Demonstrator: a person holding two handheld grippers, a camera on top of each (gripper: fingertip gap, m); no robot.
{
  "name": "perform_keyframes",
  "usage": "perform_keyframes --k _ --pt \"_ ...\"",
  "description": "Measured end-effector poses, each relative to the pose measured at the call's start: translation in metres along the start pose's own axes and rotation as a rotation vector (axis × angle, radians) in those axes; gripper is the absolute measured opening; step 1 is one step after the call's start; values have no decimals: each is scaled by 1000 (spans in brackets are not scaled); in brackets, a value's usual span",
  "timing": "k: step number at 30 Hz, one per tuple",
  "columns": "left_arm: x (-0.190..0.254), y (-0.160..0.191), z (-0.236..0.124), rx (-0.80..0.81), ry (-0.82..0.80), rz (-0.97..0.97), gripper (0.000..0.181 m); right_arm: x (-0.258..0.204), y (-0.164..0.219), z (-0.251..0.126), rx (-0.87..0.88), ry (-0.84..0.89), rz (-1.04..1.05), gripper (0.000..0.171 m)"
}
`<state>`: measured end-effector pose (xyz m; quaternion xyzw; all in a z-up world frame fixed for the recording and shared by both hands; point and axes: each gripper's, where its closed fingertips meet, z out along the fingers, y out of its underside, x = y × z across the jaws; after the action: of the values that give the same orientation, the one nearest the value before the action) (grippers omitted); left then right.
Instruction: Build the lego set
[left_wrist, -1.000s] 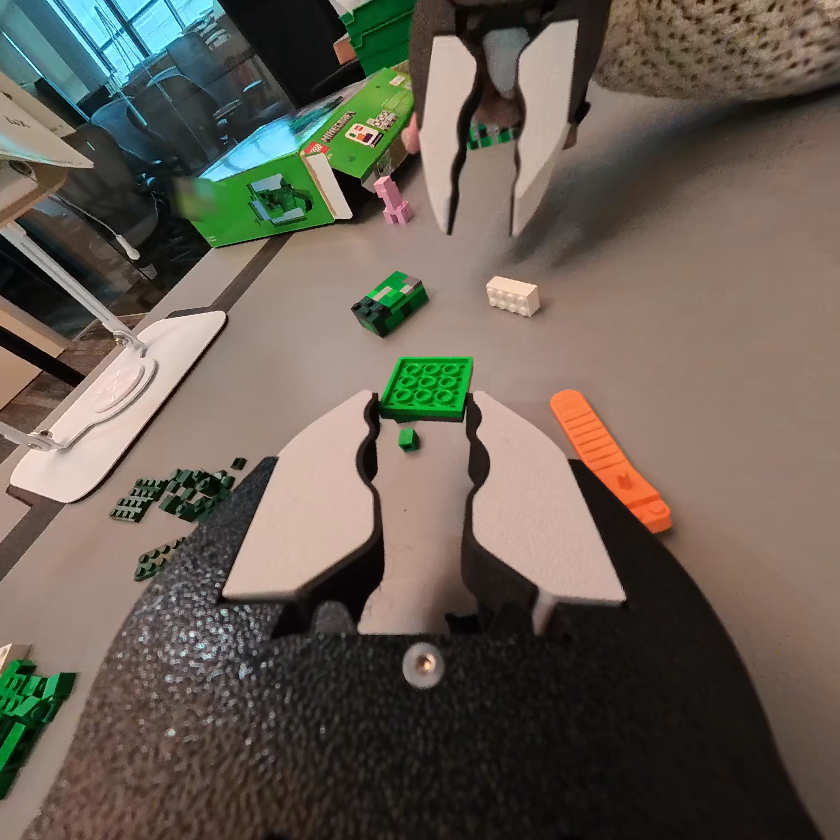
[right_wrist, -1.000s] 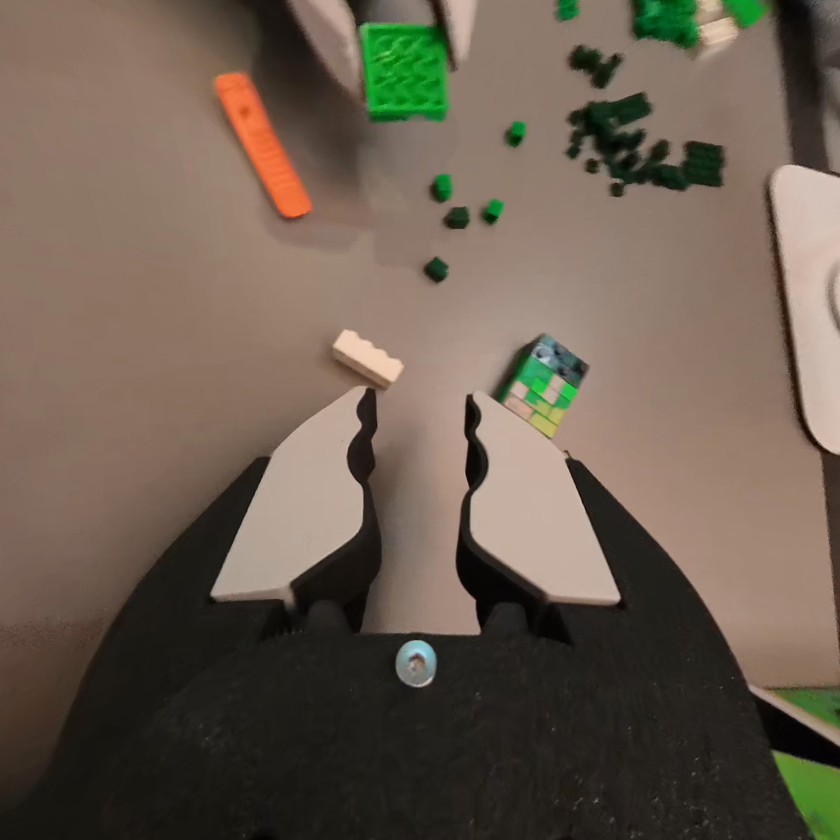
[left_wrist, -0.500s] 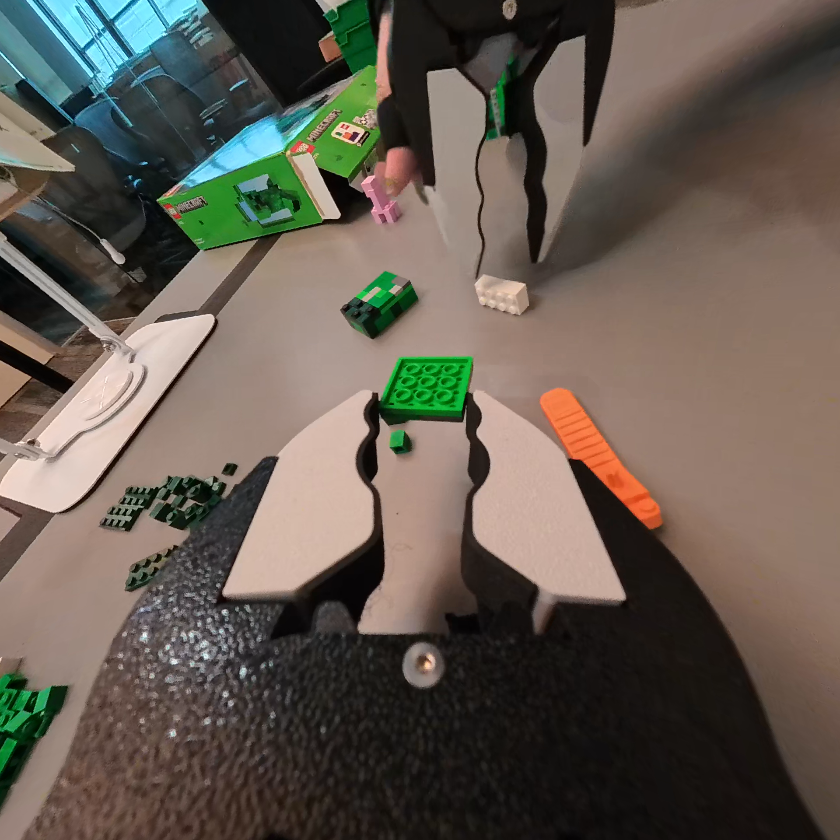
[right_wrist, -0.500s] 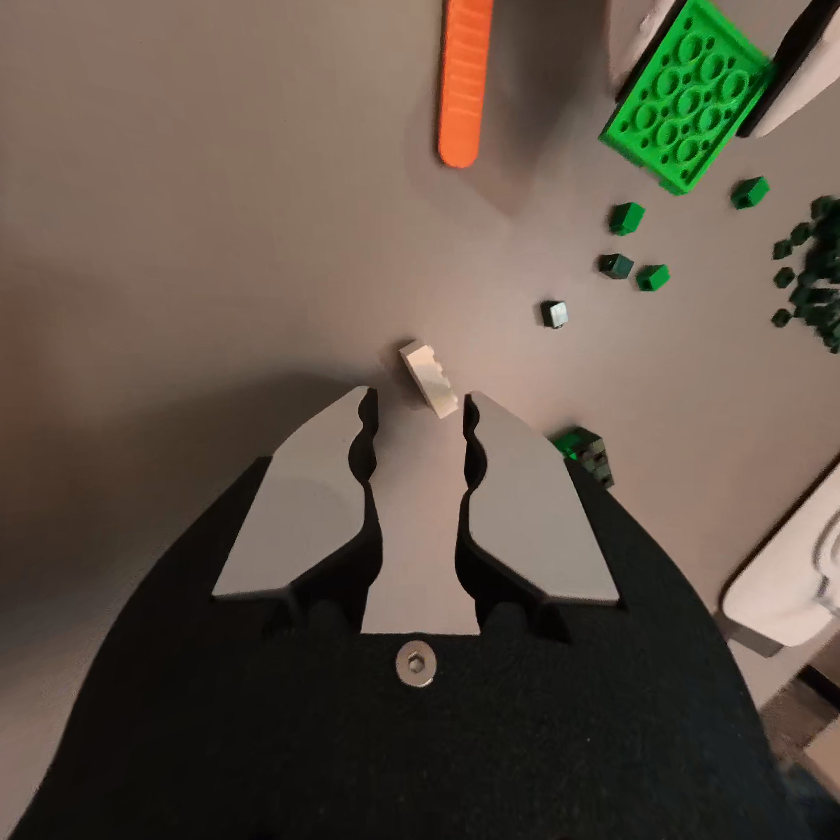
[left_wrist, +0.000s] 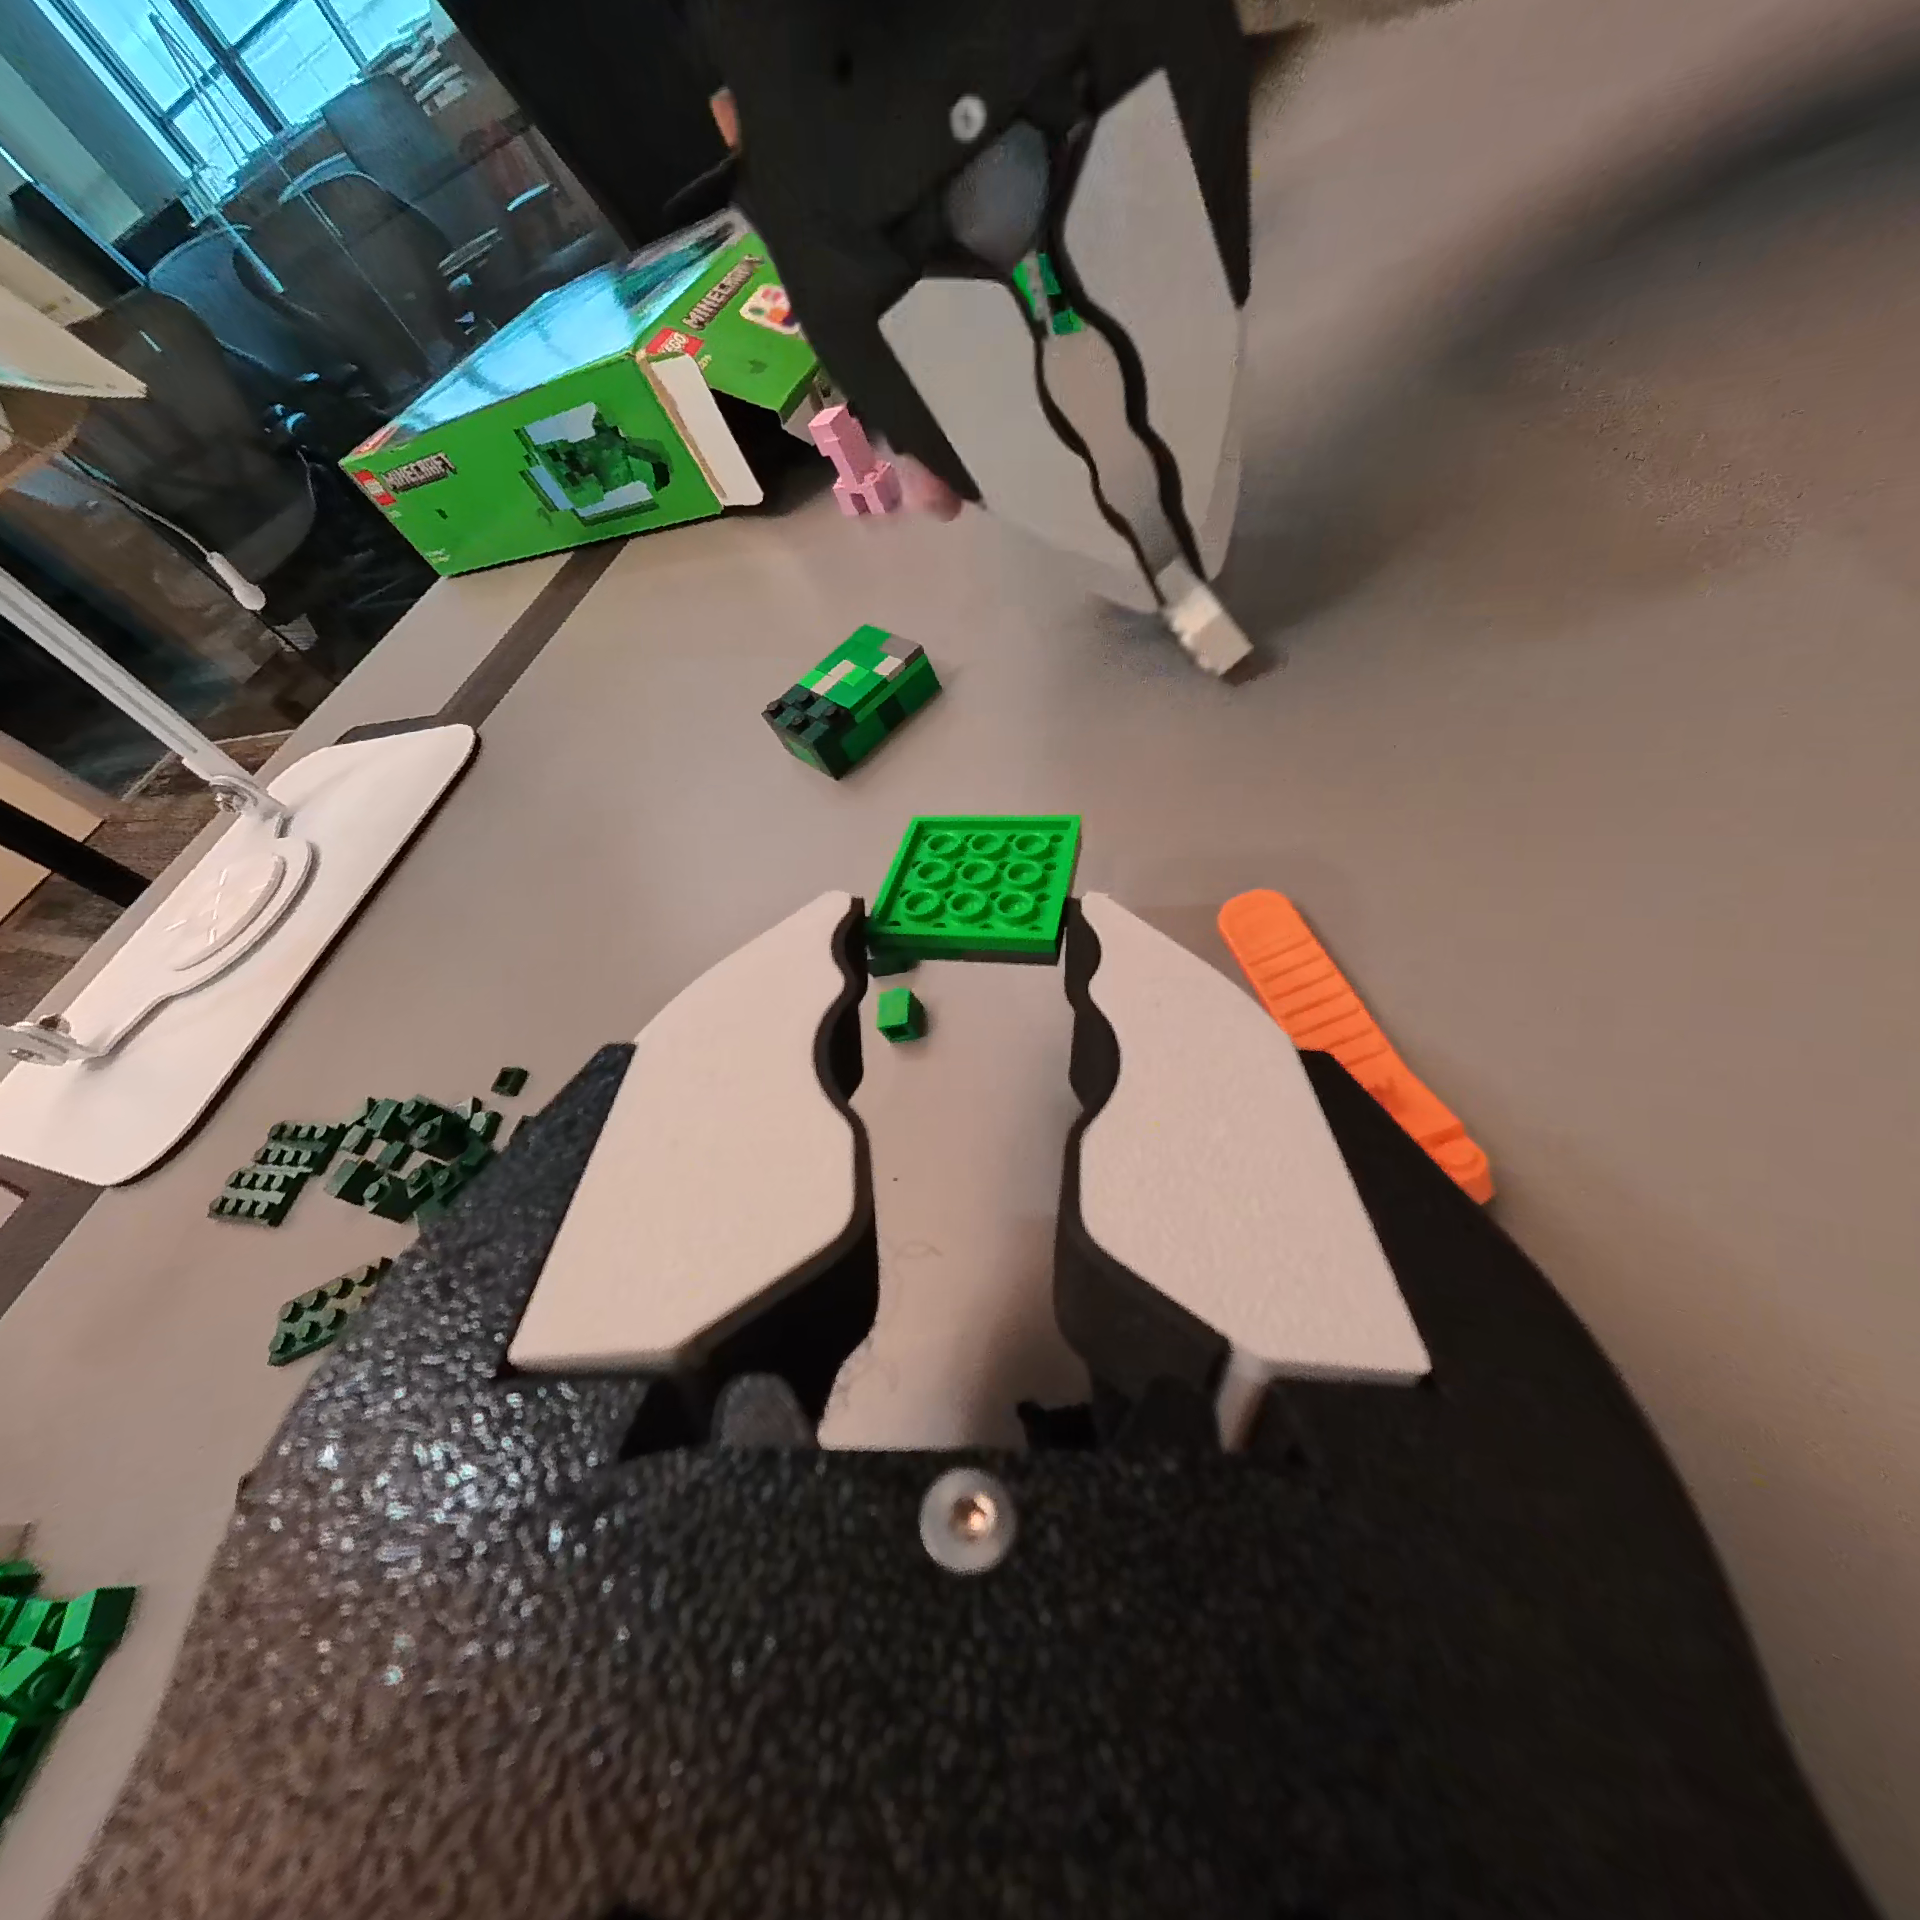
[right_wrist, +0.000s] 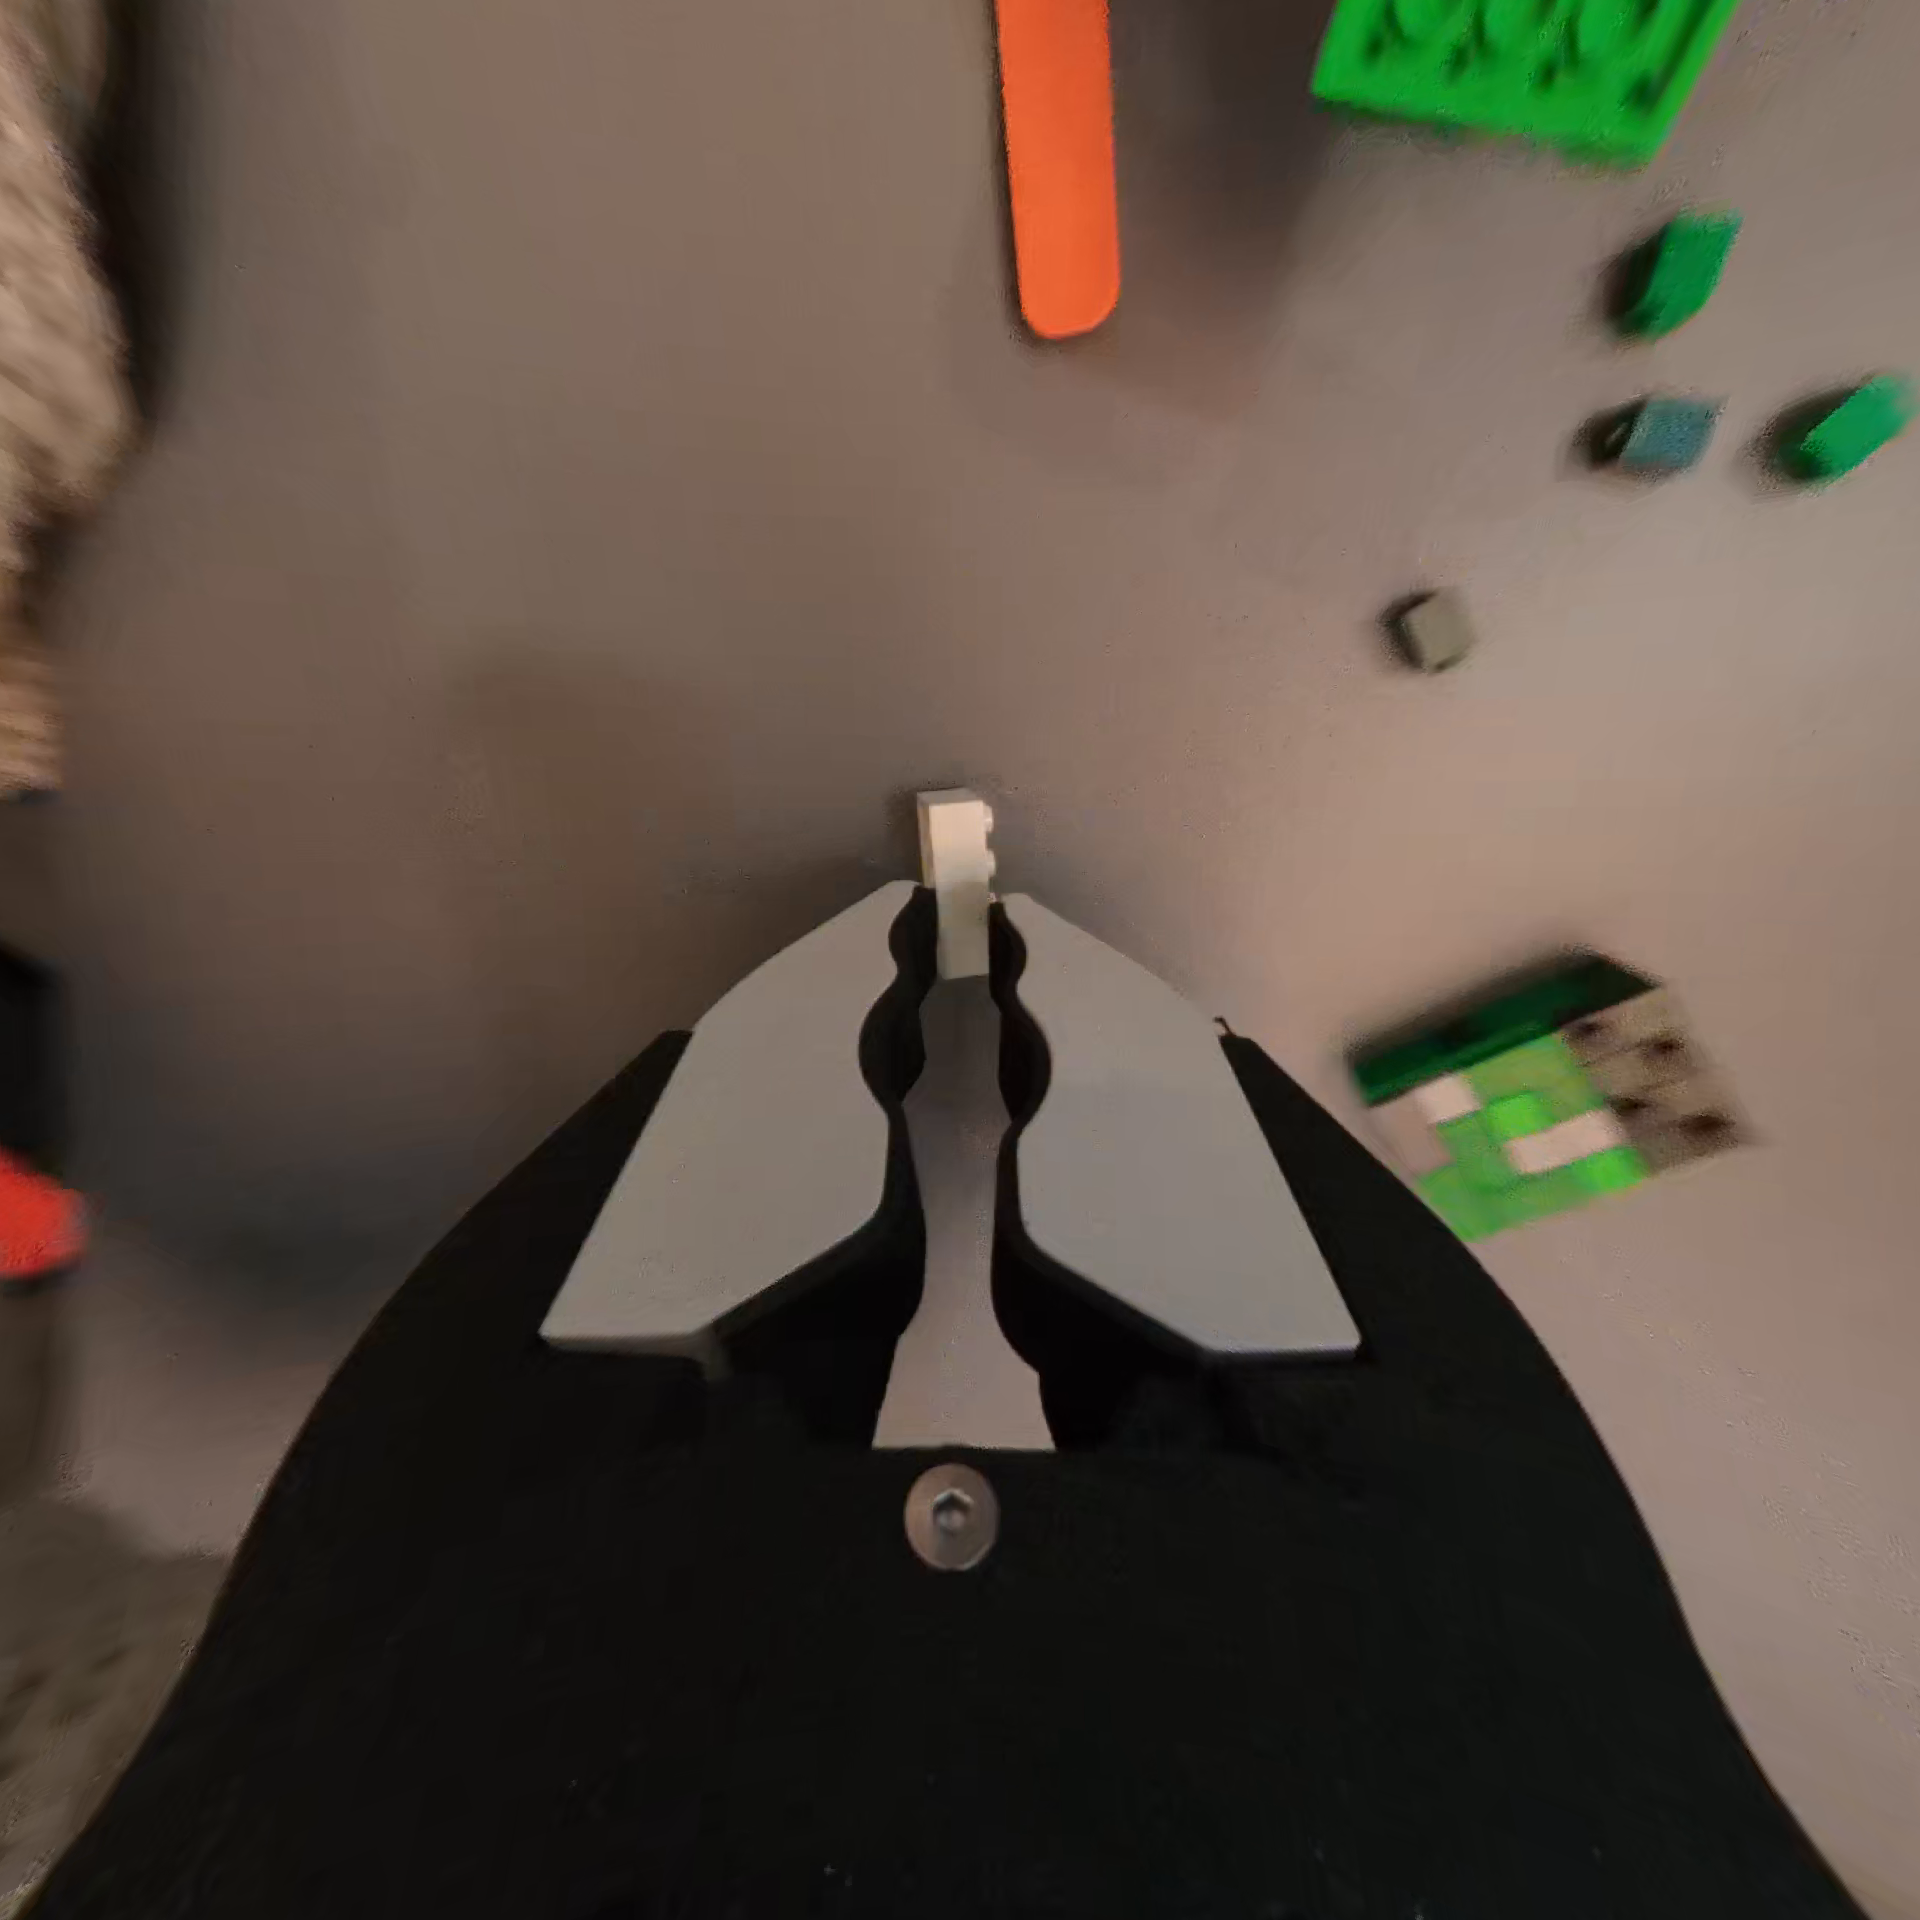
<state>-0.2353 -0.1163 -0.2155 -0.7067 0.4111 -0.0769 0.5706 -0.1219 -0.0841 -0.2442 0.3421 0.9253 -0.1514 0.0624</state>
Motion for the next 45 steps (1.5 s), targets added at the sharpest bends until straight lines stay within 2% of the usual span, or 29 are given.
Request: perform_keyframes --k 3,7,14,15,24,34,45 --pt "0 0 1 -2 1 2 36 -11 -1 -3 49 -207 205 9" --pt "0 0 1 -2 2 3 36 -8 10 4 -1 -215 231 9" --pt "1 0 1 -3 4 3 36 -9 7 7 -2 -229 229 9" --pt "1 0 2 -3 4 4 36 -5 7 7 2 -204 231 6" --pt "1 0 2 -3 5 5 36 9 13 5 16 -32 217 22" --pt "2 0 2 -3 7 14 36 3 9 -17 403 318 252 30" --pt "0 1 0 -4 0 14 36 -12 6 -13 478 435 200 32"
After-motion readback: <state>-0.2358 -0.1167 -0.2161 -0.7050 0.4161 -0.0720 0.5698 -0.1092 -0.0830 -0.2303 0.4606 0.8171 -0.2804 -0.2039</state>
